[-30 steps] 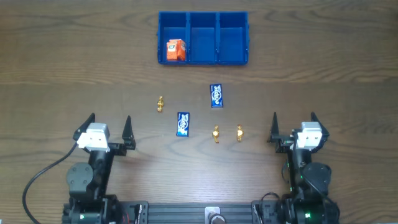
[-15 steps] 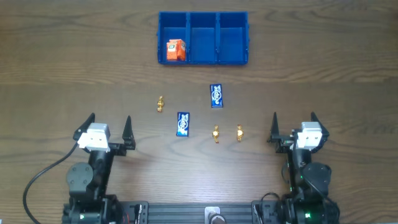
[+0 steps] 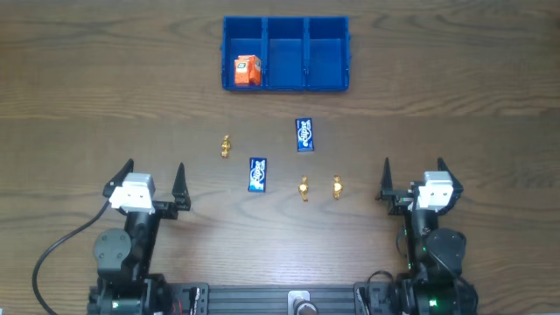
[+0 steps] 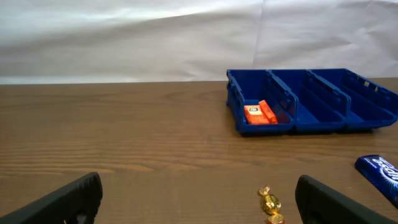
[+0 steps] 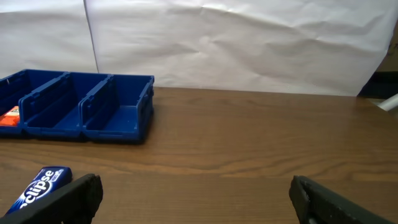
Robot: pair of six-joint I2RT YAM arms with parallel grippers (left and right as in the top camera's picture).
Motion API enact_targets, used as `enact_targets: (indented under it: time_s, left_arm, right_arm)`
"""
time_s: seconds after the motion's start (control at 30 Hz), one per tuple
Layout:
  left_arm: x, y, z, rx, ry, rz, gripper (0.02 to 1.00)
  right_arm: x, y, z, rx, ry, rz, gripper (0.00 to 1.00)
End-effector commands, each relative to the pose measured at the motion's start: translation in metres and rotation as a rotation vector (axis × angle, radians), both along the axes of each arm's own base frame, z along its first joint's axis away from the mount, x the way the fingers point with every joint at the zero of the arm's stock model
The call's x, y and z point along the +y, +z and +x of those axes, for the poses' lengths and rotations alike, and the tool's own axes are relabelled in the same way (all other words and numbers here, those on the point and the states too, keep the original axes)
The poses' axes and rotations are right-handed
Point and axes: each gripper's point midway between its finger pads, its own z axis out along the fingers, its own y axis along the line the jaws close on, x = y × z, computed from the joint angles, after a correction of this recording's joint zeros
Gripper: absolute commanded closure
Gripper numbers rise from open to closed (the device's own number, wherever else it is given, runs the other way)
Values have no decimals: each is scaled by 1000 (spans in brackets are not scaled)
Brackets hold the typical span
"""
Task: Sort Candies Into Trays
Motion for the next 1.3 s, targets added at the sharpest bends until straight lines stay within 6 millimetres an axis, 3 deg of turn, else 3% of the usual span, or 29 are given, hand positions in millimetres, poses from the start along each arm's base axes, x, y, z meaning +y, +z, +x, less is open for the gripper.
enact_targets:
  time_s: [0.03,0.17,0.27,0.57,0.7,0.77,1.0,1.13,1.3]
  left_arm:
    - [-3,-15,-1,44,-20,8,20]
    - [-3,-15,-1,44,-20,8,20]
    - [-3,-15,-1,44,-20,8,20]
    - [-3,-15,-1,44,-20,8,20]
    - [-3,-15,-1,44,-20,8,20]
    - [-3,-15,-1,44,-20,8,20]
    - [-3,-15,-1,44,-20,8,20]
    - [-3,-15,-1,44,-20,8,20]
    - [-3,-15,-1,44,-20,8,20]
  right_arm:
    - [0,7,0,-29,3,-10,3]
    - [5,22,1,-67,23,184,3]
    - [16,29,4,-10,75,216,3]
    - [71,67,38,304,349,307,3]
    - [95,71,54,496,436,353,3]
    - [106,69,61,568,453,352,3]
    - [185,46,74,804,564,305,3]
    - [233,21,62,965,589,269,3]
    - [266,-19,42,1150,468,189,3]
